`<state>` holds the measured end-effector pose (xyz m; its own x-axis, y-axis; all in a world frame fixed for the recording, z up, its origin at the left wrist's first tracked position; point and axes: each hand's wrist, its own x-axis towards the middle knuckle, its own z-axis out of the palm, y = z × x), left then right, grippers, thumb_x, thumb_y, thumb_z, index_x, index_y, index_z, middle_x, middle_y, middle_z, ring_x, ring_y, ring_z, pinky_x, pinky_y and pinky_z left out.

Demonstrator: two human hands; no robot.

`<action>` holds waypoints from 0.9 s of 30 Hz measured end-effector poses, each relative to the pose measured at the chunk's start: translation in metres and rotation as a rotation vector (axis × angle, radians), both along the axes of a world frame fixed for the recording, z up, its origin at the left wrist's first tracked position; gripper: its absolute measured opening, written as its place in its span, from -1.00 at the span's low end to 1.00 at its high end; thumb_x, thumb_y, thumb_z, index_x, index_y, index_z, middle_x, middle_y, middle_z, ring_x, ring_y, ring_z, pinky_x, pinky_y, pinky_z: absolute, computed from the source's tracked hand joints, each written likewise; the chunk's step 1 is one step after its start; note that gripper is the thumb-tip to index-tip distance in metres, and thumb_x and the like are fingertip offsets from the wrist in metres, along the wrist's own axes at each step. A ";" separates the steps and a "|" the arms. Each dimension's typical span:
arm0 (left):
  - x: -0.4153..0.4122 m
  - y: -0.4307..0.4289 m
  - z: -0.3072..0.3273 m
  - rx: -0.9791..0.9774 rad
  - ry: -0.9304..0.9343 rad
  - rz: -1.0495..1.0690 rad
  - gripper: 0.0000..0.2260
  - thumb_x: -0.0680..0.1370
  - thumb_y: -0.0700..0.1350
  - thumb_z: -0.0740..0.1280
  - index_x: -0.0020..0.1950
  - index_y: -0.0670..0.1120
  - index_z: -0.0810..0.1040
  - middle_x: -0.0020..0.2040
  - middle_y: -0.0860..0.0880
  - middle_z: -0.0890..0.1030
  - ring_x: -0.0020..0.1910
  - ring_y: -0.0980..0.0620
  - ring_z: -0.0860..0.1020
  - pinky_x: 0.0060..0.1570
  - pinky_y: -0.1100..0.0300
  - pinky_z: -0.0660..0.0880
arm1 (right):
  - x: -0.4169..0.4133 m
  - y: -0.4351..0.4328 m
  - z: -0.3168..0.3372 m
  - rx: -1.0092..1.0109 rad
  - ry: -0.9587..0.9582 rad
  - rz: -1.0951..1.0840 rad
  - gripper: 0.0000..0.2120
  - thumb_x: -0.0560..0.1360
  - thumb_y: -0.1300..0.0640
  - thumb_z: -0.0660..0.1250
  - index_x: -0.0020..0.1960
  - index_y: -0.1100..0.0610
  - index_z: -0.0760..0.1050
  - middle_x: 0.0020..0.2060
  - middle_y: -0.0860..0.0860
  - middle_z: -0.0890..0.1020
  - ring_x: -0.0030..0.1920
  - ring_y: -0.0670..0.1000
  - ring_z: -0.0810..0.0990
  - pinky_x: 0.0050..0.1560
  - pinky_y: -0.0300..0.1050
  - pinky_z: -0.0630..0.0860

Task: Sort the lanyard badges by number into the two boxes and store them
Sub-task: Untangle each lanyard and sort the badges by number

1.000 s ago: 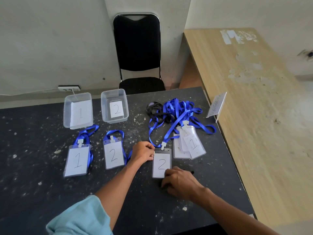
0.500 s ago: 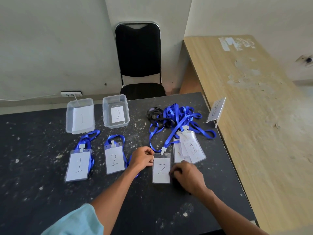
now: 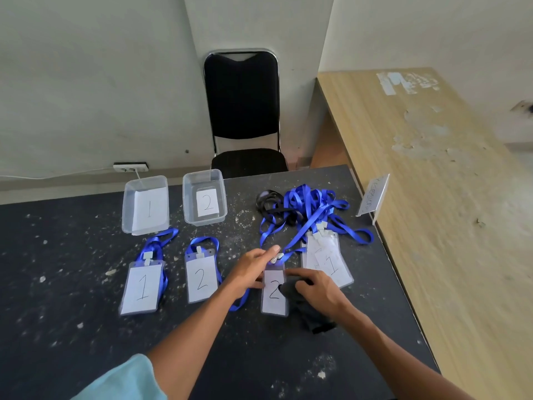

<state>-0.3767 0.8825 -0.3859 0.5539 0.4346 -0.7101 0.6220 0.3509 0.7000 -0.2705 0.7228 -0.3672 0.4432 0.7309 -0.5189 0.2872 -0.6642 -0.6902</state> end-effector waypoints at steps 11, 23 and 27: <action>0.004 0.017 0.000 0.139 0.089 -0.156 -0.86 0.53 -0.30 0.40 0.07 -0.22 0.58 -0.10 -0.16 0.64 -0.16 -0.03 0.62 0.00 0.03 0.64 | 0.007 0.007 0.000 -0.033 -0.046 0.001 -0.66 0.48 0.22 0.24 0.20 -0.01 0.56 0.01 -0.07 0.61 0.00 -0.06 0.57 -0.10 -0.31 0.44; -0.009 -0.001 -0.029 0.529 0.229 -0.369 -0.89 0.45 -0.19 0.49 -0.15 0.00 0.62 -0.15 0.04 0.67 -0.14 0.09 0.62 -0.06 0.15 0.56 | -0.024 0.014 -0.038 -0.013 -0.423 0.027 -0.74 0.58 0.17 0.22 0.23 0.02 0.52 0.09 -0.03 0.55 0.07 0.05 0.53 0.06 -0.06 0.52; -0.009 -0.002 -0.032 0.543 0.228 -0.325 -0.87 0.44 -0.22 0.50 -0.22 -0.01 0.64 -0.23 0.04 0.67 -0.23 0.13 0.61 -0.13 0.19 0.57 | -0.049 0.008 -0.039 -0.019 -0.495 0.429 -0.62 0.57 0.19 0.17 0.31 -0.10 0.50 0.17 -0.08 0.50 0.15 0.08 0.42 0.09 -0.01 0.52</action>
<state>-0.3854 0.8806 -0.4174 0.5789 0.6001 -0.5521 0.7897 -0.2439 0.5629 -0.3195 0.7303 -0.4061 0.3037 0.8889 -0.3429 0.8102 -0.4303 -0.3981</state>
